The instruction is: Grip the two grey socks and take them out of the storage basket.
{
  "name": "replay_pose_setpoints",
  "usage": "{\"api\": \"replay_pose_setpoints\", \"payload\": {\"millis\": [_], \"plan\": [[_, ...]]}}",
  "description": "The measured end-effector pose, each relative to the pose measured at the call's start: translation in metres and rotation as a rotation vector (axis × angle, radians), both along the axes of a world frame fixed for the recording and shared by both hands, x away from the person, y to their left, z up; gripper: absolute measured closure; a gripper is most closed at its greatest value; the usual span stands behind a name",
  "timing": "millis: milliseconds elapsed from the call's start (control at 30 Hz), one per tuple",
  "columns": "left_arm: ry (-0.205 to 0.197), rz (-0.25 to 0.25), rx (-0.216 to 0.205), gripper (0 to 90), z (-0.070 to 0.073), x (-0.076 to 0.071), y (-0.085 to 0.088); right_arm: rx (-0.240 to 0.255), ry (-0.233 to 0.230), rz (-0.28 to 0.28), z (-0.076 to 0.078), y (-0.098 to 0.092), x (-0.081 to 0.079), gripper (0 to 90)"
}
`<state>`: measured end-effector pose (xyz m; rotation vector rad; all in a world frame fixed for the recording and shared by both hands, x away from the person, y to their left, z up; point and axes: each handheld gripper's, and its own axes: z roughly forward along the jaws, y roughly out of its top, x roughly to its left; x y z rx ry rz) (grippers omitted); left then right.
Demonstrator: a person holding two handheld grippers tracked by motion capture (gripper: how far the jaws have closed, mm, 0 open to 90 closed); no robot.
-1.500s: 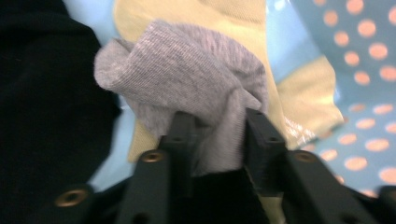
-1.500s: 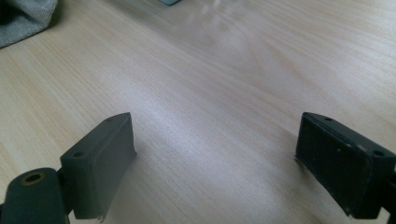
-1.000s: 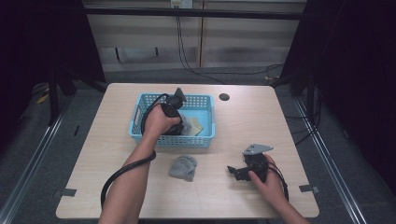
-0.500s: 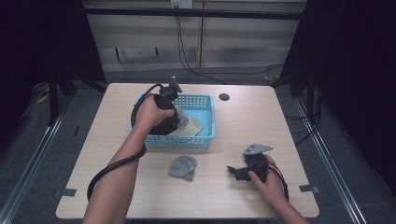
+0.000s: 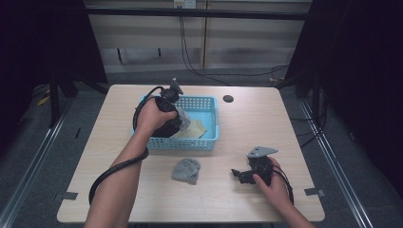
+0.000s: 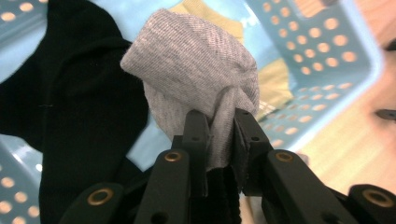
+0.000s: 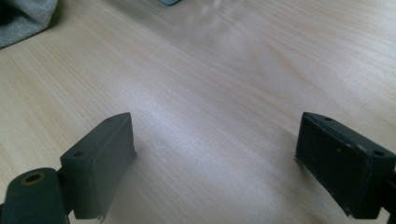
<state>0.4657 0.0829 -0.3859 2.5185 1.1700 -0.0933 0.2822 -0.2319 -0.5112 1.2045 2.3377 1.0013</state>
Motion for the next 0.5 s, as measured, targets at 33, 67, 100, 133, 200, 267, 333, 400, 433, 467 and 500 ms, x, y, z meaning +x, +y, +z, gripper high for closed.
{"api": "replay_pose_setpoints", "payload": {"millis": [33, 67, 100, 133, 200, 267, 333, 400, 433, 467, 500], "plan": [[0.005, 0.006, 0.001, 76.5, -0.005, 0.001, 0.0, 0.0, -0.001, 0.0, 0.0, 0.0, 0.0, 11.1], [0.009, 0.015, -0.003, 76.1, -0.009, 0.002, 0.0, 0.0, -0.001, 0.0, 0.0, 0.0, 0.0, 11.1], [0.012, 0.019, -0.004, 75.3, -0.013, 0.003, -0.001, 0.0, -0.002, 0.001, 0.0, 0.0, 0.0, 11.1], [0.016, 0.02, -0.007, 73.9, -0.017, 0.004, -0.002, -0.001, -0.002, 0.001, 0.0, 0.0, 0.0, 11.0], [0.021, 0.025, -0.003, 72.3, -0.023, 0.005, -0.004, -0.002, -0.004, 0.002, 0.0, 0.0, 0.0, 11.0], [0.019, 0.027, 0.019, 70.3, -0.029, 0.006, -0.006, -0.001, -0.002, 0.001, 0.0, 0.0, 0.0, 11.1], [0.029, 0.04, 0.014, 68.5, -0.035, 0.009, -0.008, 0.0, -0.002, 0.001, 0.0, 0.0, 0.0, 11.1], [0.029, 0.046, 0.016, 67.5, -0.038, 0.01, -0.01, 0.0, -0.002, 0.001, 0.0, 0.0, 0.0, 11.0], [0.02, 0.051, 0.015, 66.2, -0.039, 0.011, -0.011, -0.001, -0.002, 0.001, 0.0, 0.0, 0.0, 11.0], [0.017, 0.052, 0.016, 64.7, -0.04, 0.011, -0.012, -0.001, -0.004, 0.002, 0.0, 0.0, 0.0, 11.0], [0.015, 0.046, 0.024, 64.5, -0.042, 0.011, -0.014, 0.0, -0.002, 0.001, 0.0, 0.0, 0.0, 11.1]]}}
